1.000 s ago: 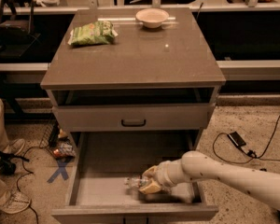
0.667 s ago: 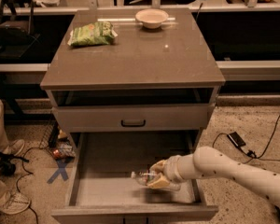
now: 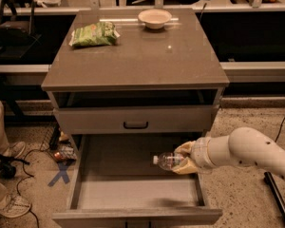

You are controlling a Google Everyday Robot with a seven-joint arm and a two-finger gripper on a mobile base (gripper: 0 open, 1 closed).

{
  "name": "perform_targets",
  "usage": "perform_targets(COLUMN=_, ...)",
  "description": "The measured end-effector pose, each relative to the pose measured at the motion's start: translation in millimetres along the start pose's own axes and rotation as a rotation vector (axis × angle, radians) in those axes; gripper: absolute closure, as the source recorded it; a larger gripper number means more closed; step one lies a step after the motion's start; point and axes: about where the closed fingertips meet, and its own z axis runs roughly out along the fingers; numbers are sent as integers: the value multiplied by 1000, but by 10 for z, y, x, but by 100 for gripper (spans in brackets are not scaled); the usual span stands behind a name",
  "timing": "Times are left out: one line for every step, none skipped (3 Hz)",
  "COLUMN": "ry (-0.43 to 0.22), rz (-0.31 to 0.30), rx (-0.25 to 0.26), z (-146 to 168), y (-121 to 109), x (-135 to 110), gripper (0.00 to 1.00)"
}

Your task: Pick water bottle from middle drawer and place on counter

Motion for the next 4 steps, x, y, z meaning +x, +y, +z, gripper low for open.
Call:
perform_targets(ry=-3, rz=-5, rx=8, z=-65, y=-40, x=-14, gripper=100)
perform_targets(ry=-14, rz=-25, rx=39, z=-303, y=-187, x=-66, gripper=100)
perform_targets(ry=-34, rz=-70, rx=91, z=-765, y=-445, x=-228, gripper=100)
perform_targets(ry=-27, rz=-144, rx=140, z=-1365, y=-802, x=-540, gripper=100)
